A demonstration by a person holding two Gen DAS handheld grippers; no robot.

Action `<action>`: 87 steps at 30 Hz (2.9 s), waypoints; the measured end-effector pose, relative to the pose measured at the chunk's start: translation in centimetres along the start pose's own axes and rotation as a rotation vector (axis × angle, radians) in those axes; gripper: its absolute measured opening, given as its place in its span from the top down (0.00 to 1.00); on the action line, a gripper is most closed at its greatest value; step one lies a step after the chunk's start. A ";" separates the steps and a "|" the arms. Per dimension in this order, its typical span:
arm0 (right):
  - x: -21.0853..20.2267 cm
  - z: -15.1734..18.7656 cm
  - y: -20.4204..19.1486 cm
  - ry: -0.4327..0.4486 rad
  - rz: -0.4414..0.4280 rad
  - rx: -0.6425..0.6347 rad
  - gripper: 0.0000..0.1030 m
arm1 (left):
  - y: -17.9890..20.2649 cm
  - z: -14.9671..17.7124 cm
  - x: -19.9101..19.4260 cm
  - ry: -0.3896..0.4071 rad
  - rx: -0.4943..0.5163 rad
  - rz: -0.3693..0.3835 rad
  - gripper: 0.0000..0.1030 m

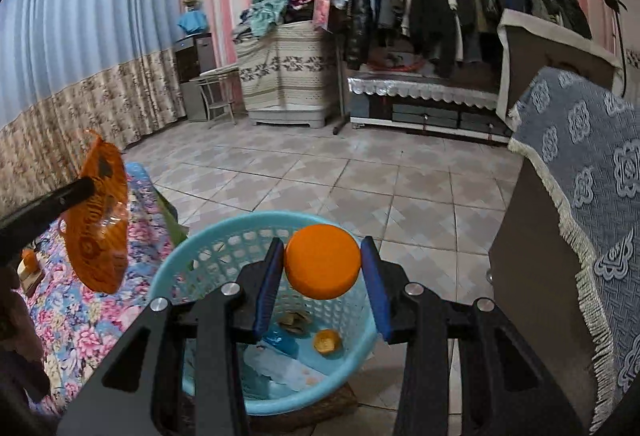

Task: Collect trash
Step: 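Carry the snack bag and orange peel over the wastebasket with both grippers, then open both grippers to drop the bag and peel into the wastebasket, then move both tools back over the bed toward the remaining items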

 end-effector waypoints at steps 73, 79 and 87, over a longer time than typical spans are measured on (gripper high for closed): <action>3.0 7.9 -17.9 -0.033 -0.127 -0.082 0.04 | -19.5 11.1 -15.8 -0.120 -0.142 -0.453 0.05; 2.8 9.3 -23.7 -0.067 -0.207 -0.116 0.04 | -24.5 14.6 -18.9 -0.159 -0.172 -0.534 0.05; 3.0 12.4 -31.9 -0.102 -0.293 -0.216 0.04 | -31.8 20.2 -22.1 -0.218 -0.280 -0.616 0.05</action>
Point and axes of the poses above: each gripper's, at about its wrist camera, not at the fingertips, and x roughly the way its jaws point, y to its right, z to its underside, the point moved 5 cm from there along x, roughly the way its jaws point, and after that the axes turned 15 degrees about x, right-handed, at the moved point
